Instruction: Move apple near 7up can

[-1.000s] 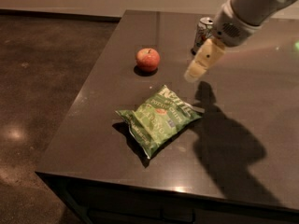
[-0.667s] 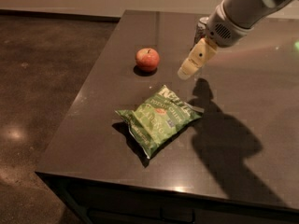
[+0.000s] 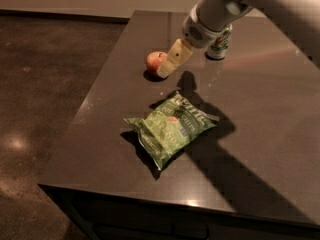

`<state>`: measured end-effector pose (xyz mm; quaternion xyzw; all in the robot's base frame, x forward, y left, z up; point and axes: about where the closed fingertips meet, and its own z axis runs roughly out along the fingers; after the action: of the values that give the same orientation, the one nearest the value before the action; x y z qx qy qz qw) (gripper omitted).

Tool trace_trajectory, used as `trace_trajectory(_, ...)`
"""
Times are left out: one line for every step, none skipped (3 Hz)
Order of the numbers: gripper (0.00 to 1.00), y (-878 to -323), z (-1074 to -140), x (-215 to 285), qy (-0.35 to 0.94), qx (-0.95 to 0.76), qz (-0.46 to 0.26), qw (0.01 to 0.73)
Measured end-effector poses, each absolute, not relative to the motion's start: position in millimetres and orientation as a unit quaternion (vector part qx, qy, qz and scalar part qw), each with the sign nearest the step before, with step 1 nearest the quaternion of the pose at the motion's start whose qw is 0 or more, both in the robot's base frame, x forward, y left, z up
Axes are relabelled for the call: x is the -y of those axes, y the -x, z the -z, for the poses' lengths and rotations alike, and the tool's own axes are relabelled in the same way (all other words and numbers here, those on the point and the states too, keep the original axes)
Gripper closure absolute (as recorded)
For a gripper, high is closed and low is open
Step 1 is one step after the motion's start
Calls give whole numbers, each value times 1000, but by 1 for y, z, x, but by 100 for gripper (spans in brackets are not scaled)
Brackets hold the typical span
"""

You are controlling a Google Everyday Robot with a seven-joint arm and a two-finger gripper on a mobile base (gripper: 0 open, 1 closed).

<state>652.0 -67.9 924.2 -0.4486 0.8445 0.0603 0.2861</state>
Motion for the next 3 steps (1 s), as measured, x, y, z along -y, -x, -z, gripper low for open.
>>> trace_trajectory(0,-670,-913,41,457,-840,-62,285)
trace_trajectory(0,-680,-901,23,469,-837,-66,274)
trace_trajectory(0,-687,-888,18,476,-837,-70,259)
